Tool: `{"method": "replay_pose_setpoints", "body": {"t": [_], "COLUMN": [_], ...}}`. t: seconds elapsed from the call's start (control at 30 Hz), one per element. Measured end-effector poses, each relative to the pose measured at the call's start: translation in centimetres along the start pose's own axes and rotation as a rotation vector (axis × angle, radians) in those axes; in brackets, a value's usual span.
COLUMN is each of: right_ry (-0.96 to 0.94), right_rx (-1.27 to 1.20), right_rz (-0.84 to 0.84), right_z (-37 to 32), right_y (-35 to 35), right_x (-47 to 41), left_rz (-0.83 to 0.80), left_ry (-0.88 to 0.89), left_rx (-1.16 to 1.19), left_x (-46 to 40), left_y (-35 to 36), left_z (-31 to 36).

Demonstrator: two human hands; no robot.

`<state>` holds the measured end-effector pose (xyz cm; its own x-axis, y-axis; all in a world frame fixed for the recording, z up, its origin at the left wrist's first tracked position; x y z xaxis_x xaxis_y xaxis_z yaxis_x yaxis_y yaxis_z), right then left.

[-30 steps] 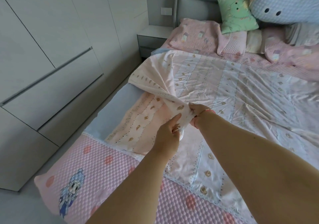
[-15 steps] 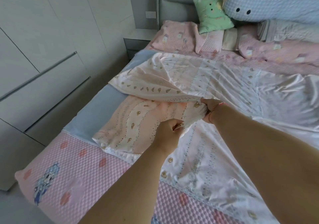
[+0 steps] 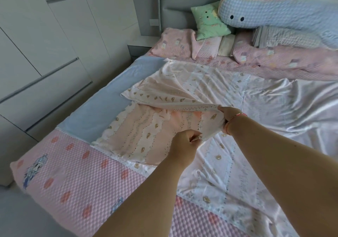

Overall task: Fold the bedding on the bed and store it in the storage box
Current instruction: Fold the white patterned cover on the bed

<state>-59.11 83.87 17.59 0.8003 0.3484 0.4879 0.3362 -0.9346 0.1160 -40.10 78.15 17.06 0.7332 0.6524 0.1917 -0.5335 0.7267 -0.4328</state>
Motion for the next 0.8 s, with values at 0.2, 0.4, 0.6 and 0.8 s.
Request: {"method": "replay_pose_setpoints", "body": {"t": [0.2, 0.4, 0.6, 0.8], "right_ry": [-0.040, -0.138, -0.248, -0.285], "right_rx": [-0.033, -0.033, -0.049, -0.030], "right_rz": [0.044, 0.035, 0.017, -0.007], "right_z": [0.1, -0.6, -2.2, -2.5], "right_y": [-6.6, -14.4, -23.2, -30.4], "right_x": [1.6, 5.1, 8.8, 10.0], "left_rz": [-0.020, -0.031, 0.042, 0.027], "left_ry": [0.035, 0.053, 0.137, 0.145], "left_rx": [0.005, 0.024, -0.048, -0.079], "left_x": [4.0, 9.0, 13.9, 17.1], "left_y": [5.2, 11.0, 16.5, 21.7], "left_z": [2.1, 4.6, 8.3, 10.9]}}
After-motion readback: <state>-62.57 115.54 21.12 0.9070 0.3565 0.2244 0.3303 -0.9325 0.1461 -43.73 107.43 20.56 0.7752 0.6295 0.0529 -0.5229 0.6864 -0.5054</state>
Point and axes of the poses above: each hand's wrist, its own x-axis away from the middle knuckle, its own y-axis out of the palm, z = x × y, the point moved 2 cm from there along -x, towards the middle knuckle, and after that the axes turned 10 degrees about -y, right-handed, at the moved point
